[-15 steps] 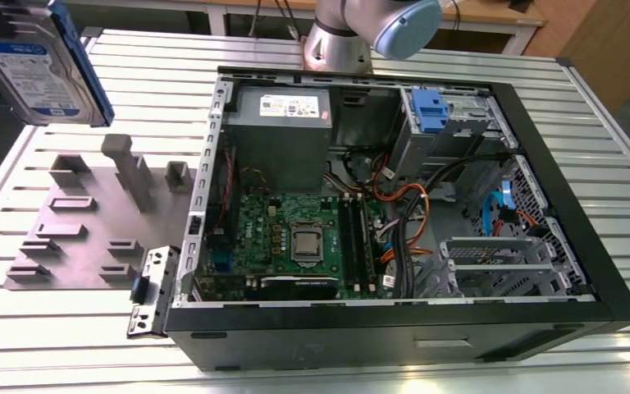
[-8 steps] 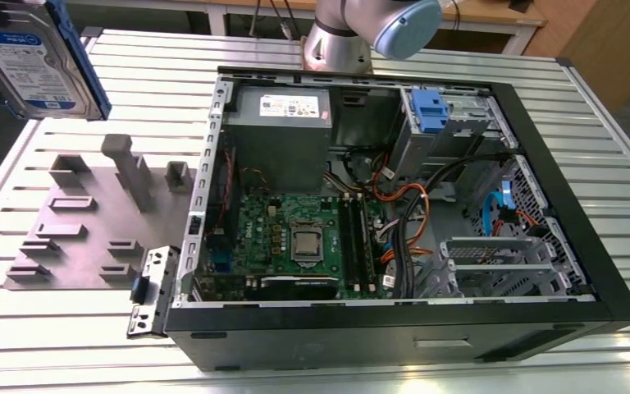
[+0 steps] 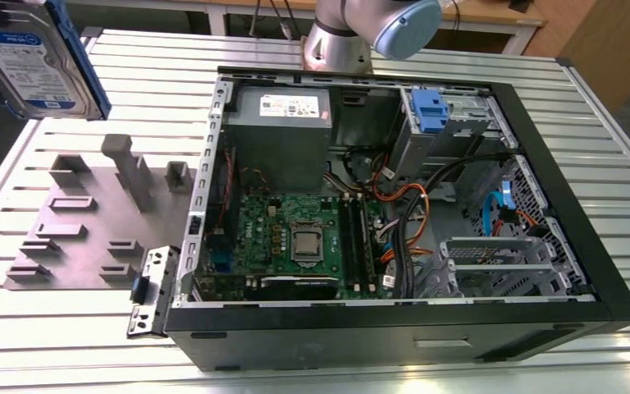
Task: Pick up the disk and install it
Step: 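Pick up the disk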
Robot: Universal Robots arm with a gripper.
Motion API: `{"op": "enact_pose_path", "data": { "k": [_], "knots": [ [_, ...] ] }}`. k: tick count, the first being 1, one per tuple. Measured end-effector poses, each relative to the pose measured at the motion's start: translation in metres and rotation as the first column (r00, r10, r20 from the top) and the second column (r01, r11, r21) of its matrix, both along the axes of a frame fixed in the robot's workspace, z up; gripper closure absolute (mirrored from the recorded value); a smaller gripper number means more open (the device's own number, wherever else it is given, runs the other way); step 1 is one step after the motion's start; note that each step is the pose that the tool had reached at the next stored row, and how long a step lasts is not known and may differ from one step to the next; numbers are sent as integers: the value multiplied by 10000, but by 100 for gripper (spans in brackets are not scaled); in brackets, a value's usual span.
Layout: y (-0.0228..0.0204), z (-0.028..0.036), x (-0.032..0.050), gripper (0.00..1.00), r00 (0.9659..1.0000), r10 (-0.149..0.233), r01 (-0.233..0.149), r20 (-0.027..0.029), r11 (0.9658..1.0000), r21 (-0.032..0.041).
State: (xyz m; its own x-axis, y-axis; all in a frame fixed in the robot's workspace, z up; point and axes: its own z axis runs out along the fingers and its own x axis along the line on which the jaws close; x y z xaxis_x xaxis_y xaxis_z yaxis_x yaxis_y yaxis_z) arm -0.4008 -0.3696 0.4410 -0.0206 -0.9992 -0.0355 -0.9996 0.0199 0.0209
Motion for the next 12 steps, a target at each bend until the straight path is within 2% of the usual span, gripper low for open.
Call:
{"op": "enact_pose_path", "data": {
  "k": [8, 12],
  "knots": [
    [0, 76, 0, 65, 10000, 0, 0, 1, 10000, 1],
    [0, 89, 1, 65, 10000, 1, -1, 2, 10000, -1]
  ]
}}
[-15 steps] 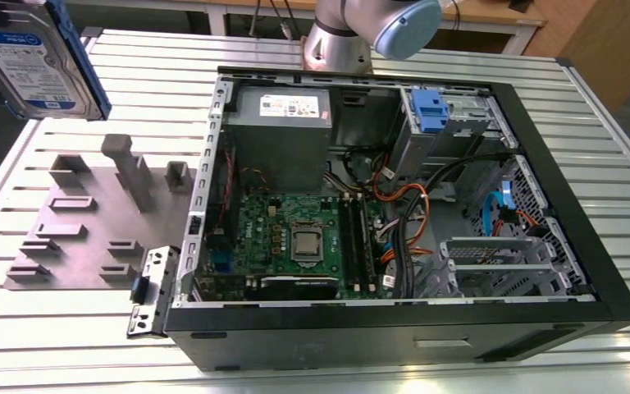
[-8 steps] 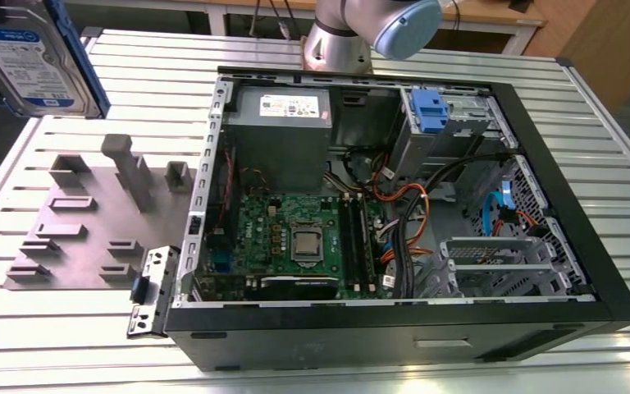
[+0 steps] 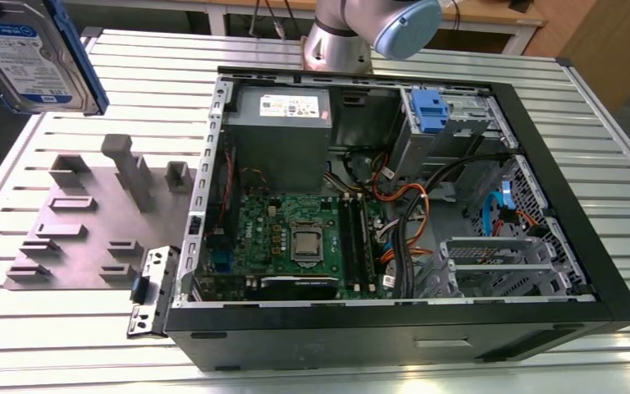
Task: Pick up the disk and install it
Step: 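Pick up the disk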
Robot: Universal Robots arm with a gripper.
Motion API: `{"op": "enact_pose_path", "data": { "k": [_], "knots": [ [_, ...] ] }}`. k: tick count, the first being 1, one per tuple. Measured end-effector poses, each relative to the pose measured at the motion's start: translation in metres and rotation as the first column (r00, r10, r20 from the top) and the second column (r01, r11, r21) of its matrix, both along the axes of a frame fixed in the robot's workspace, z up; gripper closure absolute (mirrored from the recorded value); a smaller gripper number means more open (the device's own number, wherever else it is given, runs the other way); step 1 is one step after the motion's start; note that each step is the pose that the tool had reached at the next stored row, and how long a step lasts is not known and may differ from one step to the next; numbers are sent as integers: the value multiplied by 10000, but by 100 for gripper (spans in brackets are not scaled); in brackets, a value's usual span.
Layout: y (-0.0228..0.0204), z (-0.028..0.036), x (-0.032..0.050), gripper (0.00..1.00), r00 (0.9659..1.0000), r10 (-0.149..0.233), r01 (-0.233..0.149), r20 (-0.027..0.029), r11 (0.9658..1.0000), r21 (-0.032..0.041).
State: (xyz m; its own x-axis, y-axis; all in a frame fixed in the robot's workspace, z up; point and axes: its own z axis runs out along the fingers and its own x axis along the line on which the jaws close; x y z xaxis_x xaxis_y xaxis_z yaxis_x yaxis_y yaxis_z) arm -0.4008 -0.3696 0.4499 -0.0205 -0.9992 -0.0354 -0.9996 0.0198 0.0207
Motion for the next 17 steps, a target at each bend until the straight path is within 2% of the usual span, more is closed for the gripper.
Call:
{"op": "enact_pose_path", "data": {
  "k": [8, 17],
  "knots": [
    [0, 12, -1, 65, 10000, -1, 1, -3, 10000, -4],
    [0, 133, 0, 65, 10000, -1, 1, -1, 10000, -3]
  ]
}}
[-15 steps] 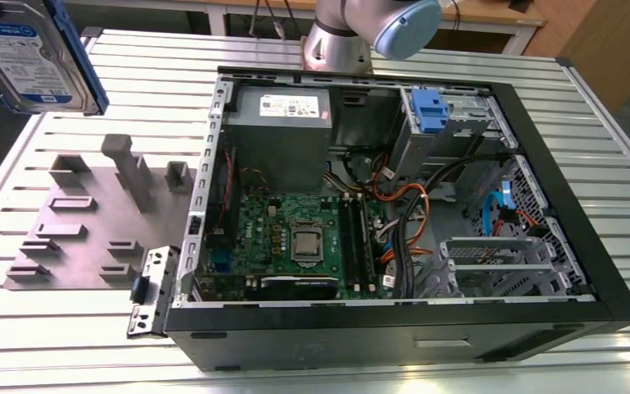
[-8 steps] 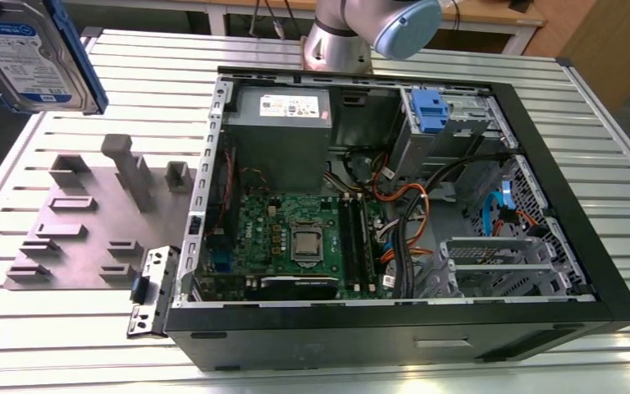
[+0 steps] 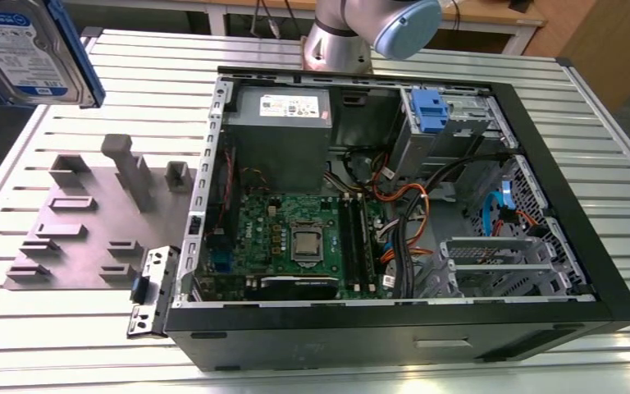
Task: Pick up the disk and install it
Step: 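Pick up the disk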
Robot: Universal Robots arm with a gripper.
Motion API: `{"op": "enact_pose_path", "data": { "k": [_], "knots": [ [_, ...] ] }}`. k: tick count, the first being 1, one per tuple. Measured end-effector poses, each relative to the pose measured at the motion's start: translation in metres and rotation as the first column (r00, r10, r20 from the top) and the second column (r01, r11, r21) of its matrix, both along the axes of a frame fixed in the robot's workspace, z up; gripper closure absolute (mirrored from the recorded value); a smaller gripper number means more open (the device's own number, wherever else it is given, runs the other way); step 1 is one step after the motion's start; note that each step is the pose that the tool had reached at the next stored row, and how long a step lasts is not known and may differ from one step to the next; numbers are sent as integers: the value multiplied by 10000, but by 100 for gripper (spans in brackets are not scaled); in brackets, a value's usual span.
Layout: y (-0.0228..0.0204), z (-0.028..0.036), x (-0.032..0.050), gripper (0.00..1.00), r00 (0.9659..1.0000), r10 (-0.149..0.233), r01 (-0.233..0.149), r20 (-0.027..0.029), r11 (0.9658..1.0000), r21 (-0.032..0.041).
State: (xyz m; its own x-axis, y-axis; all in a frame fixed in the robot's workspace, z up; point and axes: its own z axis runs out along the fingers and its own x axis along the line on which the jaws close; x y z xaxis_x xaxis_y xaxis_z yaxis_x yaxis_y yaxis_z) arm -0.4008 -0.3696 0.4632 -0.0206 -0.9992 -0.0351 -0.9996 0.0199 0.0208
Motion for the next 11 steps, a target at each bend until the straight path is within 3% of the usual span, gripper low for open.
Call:
{"op": "enact_pose_path", "data": {
  "k": [11],
  "knots": [
    [0, 174, 0, 65, 10000, 0, 0, 0, 10000, 0]
  ]
}}
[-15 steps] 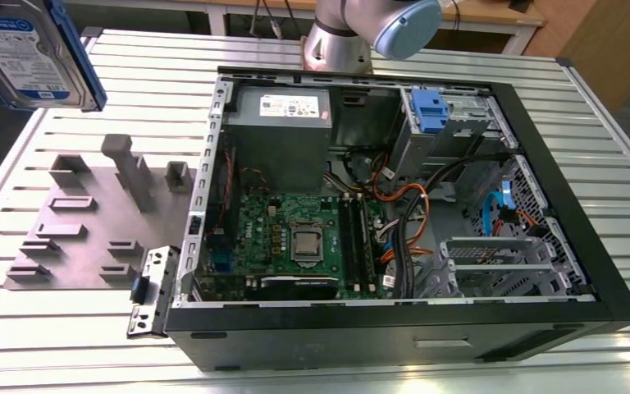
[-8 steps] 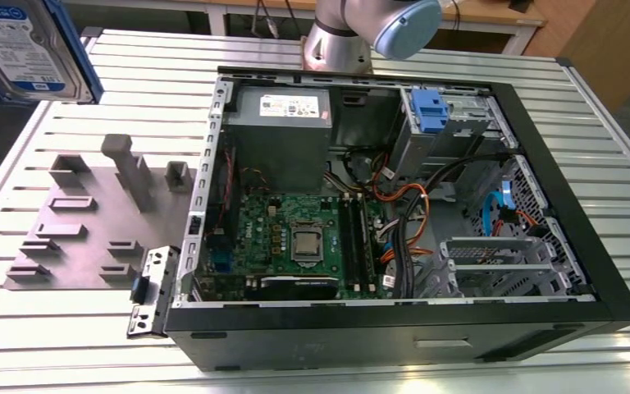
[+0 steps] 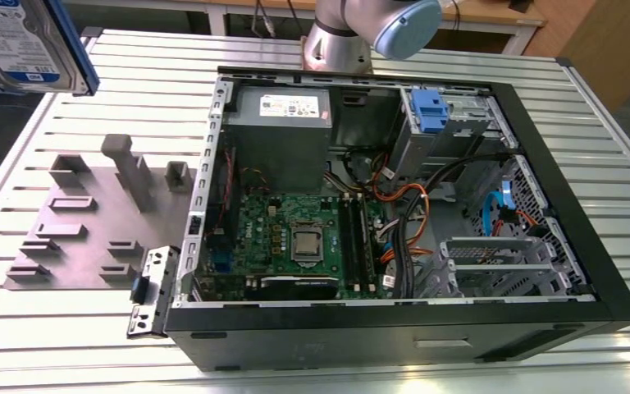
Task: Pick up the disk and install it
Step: 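Pick up the disk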
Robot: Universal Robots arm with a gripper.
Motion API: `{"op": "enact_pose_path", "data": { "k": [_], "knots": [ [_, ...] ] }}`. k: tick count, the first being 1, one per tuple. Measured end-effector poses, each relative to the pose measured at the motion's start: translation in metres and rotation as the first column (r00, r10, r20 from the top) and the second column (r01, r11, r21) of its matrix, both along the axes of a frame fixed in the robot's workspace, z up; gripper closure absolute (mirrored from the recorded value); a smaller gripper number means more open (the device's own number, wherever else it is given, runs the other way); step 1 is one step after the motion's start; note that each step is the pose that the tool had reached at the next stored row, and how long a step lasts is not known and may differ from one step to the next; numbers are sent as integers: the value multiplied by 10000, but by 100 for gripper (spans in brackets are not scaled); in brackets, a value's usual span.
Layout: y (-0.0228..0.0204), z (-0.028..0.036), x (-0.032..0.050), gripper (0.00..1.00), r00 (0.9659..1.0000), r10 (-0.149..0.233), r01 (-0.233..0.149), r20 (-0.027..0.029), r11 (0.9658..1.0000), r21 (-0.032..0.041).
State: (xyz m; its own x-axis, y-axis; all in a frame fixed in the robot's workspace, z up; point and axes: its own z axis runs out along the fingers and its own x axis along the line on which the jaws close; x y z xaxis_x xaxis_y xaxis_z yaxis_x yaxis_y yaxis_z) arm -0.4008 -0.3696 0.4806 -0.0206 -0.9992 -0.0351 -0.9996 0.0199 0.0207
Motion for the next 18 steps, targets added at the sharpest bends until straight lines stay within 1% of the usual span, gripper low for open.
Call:
{"op": "enact_pose_path", "data": {
  "k": [7, 11, 13, 18],
  "knots": [
    [0, 120, 0, 65, 10000, 0, 0, -1, 10000, 0],
    [0, 127, 0, 65, 10000, 0, 0, 0, 10000, 0],
    [0, 161, 0, 65, 10000, 0, 0, -1, 10000, 0],
    [0, 166, 0, 65, 10000, 0, 0, 1, 10000, 1]
  ]
}}
